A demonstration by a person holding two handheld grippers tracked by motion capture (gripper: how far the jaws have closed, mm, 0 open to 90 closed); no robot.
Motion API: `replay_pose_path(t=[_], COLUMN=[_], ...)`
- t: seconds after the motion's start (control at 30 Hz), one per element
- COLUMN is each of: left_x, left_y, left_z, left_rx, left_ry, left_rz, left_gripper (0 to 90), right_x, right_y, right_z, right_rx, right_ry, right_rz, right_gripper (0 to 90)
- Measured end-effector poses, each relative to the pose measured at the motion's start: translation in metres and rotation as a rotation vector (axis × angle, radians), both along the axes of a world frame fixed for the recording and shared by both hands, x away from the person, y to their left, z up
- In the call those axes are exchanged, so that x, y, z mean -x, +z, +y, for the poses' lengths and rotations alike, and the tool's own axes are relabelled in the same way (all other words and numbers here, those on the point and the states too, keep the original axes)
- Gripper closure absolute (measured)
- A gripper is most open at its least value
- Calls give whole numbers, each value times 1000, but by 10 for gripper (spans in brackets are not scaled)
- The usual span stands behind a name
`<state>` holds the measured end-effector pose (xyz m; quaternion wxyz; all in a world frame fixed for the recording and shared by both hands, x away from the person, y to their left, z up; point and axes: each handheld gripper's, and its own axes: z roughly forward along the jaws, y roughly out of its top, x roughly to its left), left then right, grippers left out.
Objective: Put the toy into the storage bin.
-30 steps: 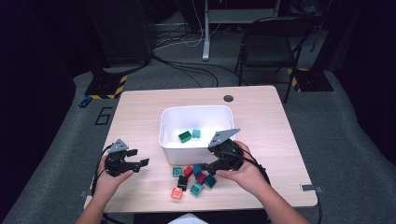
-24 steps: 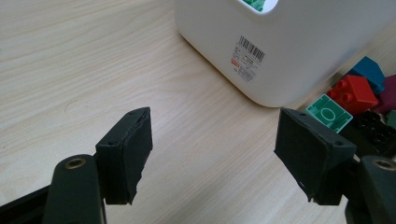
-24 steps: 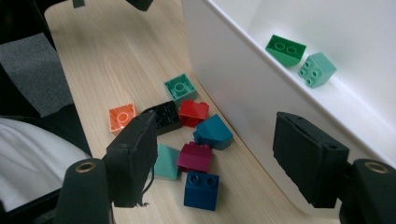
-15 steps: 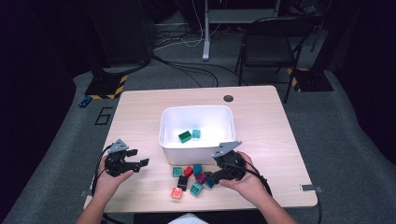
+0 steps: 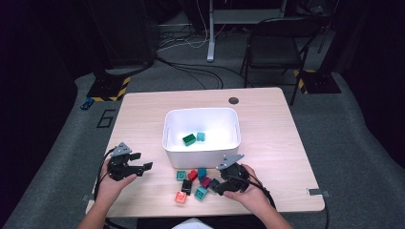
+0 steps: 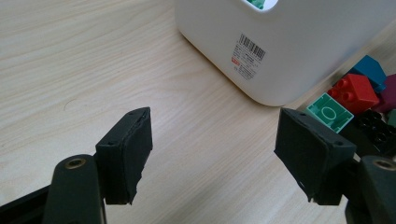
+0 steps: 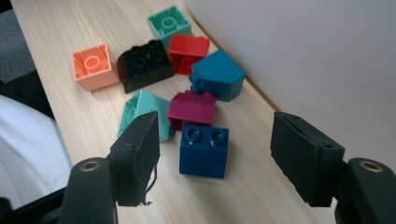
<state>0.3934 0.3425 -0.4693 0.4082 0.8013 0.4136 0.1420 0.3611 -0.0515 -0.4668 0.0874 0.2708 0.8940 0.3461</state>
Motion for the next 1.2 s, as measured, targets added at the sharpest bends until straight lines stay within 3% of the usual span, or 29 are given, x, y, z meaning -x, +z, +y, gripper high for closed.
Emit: replay_pose_path(t=[0.47, 0.67, 0.87, 1.2], left_x=[-1, 0, -1, 0], left_y=[-1, -1, -1, -1], left_z=[0, 0, 0, 0], left_rx=[-1, 1, 1, 3], left_ry=[-2, -3, -4, -1], left_rz=[3, 4, 5, 4], left_gripper=[270, 271, 271, 271], right_x=[0, 0, 0, 3], right_y=[-28, -35, -37, -33], right_z=[1, 2, 5, 5], right_rx=[24, 36, 52, 70], right_ry=[-17, -19, 10, 17], right_rz=[21, 30, 50, 42], right_gripper=[334, 425, 576, 580])
